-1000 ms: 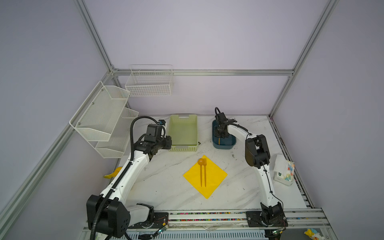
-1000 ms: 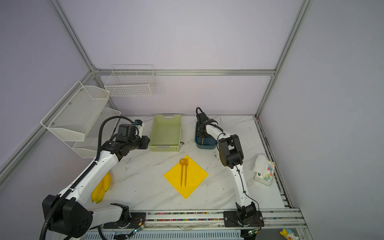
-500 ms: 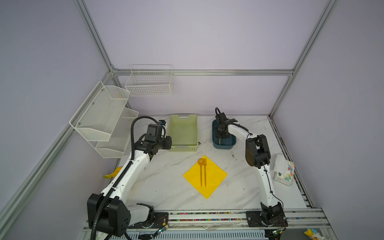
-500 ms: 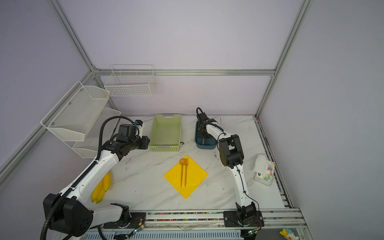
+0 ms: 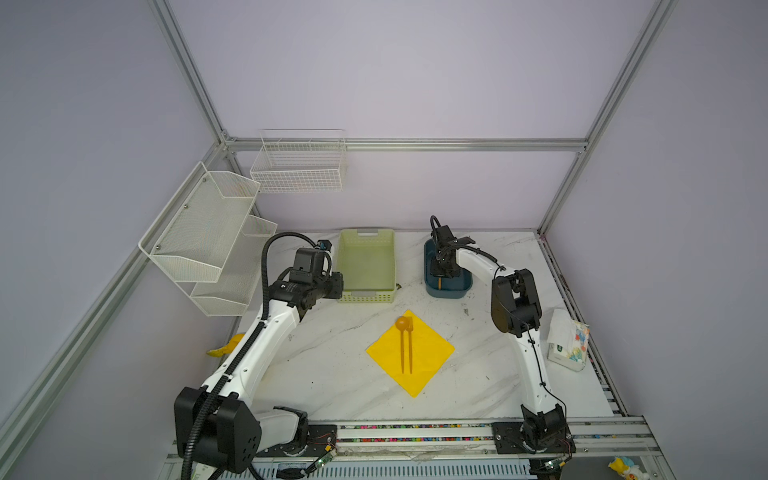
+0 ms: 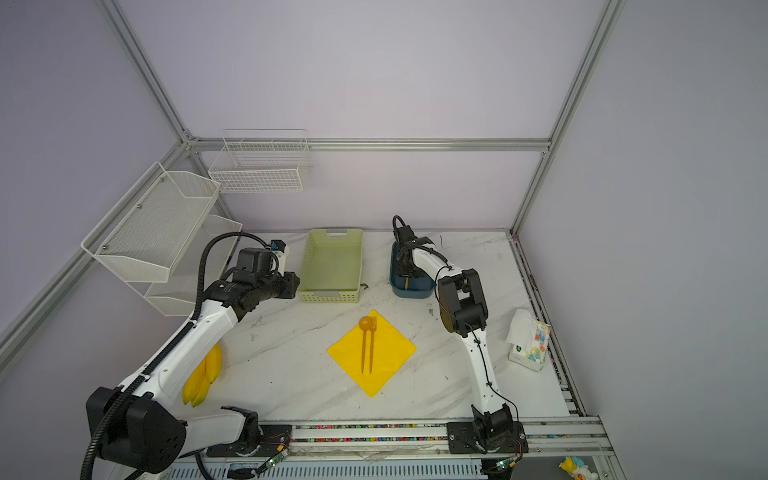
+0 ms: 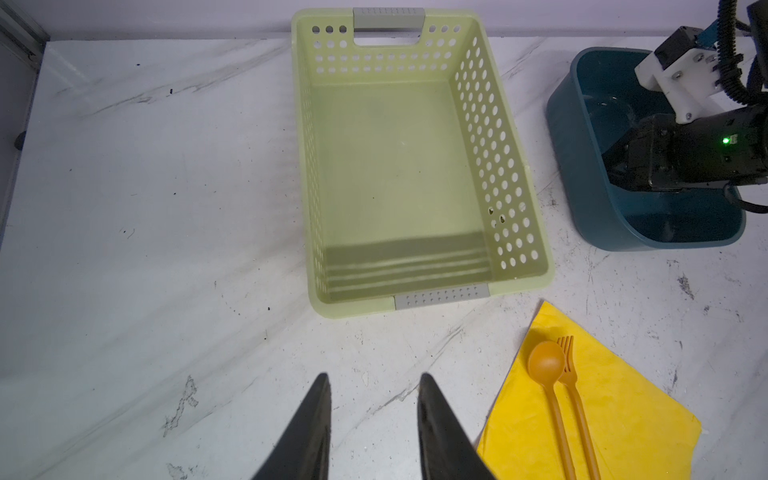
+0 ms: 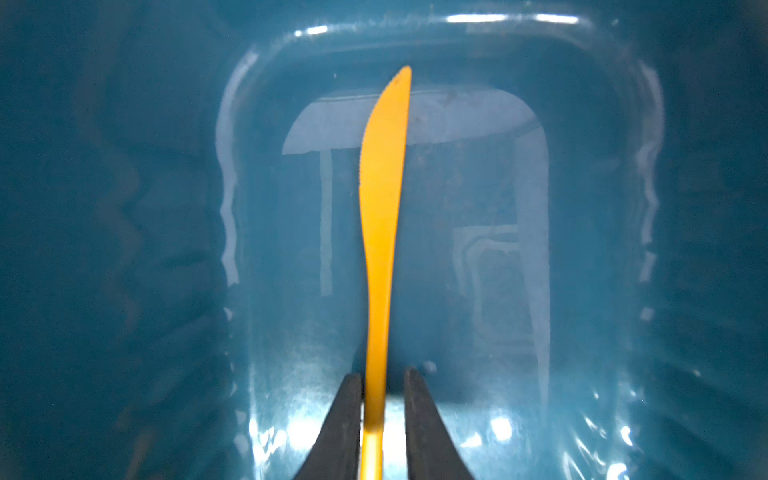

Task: Place the utensils on the paper napkin and roll it up
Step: 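Lower the right gripper into the tub and grasp the yellow knife handle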

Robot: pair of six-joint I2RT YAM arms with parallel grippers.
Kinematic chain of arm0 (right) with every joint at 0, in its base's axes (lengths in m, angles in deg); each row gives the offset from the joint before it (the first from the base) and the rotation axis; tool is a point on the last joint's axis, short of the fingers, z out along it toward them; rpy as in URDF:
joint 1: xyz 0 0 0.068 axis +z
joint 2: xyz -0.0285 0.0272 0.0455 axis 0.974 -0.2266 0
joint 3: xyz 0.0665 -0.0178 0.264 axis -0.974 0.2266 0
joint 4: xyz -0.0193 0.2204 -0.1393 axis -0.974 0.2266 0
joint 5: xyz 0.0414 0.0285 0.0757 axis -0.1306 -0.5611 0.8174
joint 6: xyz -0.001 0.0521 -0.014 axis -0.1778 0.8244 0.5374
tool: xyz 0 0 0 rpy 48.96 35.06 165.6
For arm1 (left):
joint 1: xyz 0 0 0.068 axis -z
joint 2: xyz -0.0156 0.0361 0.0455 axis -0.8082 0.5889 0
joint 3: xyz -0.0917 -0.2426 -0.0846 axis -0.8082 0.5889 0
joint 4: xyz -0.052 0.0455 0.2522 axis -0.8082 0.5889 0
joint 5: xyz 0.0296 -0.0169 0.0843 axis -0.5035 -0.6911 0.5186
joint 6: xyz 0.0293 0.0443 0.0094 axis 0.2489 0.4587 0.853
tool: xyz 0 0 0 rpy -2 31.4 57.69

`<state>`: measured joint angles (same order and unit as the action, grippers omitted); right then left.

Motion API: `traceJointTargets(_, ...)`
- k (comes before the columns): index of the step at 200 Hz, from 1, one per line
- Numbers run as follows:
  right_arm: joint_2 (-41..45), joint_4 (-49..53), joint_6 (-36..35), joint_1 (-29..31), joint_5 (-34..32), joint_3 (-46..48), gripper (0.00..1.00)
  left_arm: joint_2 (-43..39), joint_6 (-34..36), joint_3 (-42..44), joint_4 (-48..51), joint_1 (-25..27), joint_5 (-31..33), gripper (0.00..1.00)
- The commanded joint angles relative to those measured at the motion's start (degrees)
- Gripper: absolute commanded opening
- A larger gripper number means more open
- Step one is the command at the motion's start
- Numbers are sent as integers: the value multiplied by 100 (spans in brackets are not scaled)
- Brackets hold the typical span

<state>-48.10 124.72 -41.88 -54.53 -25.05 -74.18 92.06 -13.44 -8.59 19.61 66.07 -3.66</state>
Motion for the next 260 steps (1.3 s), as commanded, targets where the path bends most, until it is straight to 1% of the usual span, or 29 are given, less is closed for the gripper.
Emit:
traceJointTargets(1,-150,598,68,-39,-169,10,23,20,130,76,-28,8,23,35)
traceJointTargets(51,-394,775,53,-36,-291,-28,22,34,125,59,-31,5,-20,35)
traceJointTargets(101,-625,714,4,-32,-215,-69,21,25,125,70,-26,0,-20,35)
traceJointTargets(148,-650,669,-4,-34,-185,-93,16,39,125,44,-27,-1,-21,35)
traceJointTargets(179,-654,669,8,-32,-166,-102,11,30,125,53,-30,-10,-11,35)
traceJointTargets(193,-624,674,18,-36,-168,-111,8,36,125,55,-26,-10,1,35)
traceJointTargets(213,-478,588,27,-32,-220,-94,2,16,125,61,-26,-10,-1,35)
traceJointTargets(260,45,407,78,-39,-116,-126,0,4,132,63,-26,-10,23,35)
